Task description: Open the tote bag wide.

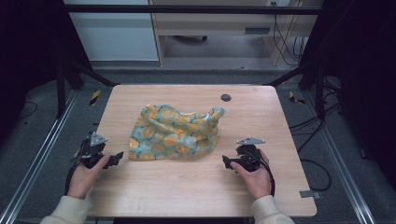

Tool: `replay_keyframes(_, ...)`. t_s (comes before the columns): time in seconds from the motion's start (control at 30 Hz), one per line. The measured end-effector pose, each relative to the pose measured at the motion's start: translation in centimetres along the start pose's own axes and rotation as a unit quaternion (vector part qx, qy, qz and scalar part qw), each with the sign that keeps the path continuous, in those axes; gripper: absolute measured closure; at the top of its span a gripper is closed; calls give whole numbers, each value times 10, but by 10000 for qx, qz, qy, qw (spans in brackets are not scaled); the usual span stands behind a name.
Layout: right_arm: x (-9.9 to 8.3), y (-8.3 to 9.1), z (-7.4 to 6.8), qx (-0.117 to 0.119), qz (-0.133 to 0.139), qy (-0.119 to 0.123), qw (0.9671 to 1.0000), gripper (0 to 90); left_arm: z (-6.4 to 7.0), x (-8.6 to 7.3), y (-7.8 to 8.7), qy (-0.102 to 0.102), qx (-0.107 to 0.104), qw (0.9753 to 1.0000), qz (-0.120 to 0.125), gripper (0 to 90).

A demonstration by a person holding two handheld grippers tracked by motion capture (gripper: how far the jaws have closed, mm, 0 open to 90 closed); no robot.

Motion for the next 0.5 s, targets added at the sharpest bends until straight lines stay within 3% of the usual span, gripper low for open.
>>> replay_keyframes(0.1, 1, 1, -2, 15, 39, 50, 10000, 108, 2, 1, 0, 21, -70, 10000, -9, 76)
replay_keyframes(0.23, 3, 5, -6, 49, 64, 131, 9999, 119, 6, 0, 0, -10, -207, 9996, -198, 82)
replay_keyframes(0.4, 9, 13, -10, 53, 236, 245, 9994, 164, 6, 0, 2, -27, -166, 9997, -201, 83)
replay_keyframes(0.5, 21, 29, -19, 516, 657, 24, 9965, 185, 6, -1, 2, -26, -118, 9997, -212, 83)
Point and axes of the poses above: each handheld gripper's, and its own axes: y roughly backward along the jaws, x roughly out of its top, z roughly to its right, the point moved 4 cm from there along -y, roughly forward along the jaws, and after that the axes turned 2 degrees about y, right-handed, at the moved point
